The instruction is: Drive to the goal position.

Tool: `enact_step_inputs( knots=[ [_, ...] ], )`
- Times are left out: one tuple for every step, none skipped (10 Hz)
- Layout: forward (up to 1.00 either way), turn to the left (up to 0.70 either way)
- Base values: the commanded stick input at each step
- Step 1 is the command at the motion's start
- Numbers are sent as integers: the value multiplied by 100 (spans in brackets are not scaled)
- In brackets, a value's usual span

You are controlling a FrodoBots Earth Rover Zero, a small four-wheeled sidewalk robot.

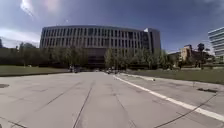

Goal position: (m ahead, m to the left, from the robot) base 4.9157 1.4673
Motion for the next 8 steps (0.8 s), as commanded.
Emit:
enact_step_inputs(
  knots=[
    [50, 0],
    [50, 0],
    [50, 0],
    [50, 0],
    [50, 0],
    [50, 0],
    [50, 0],
    [50, 0]
  ],
)
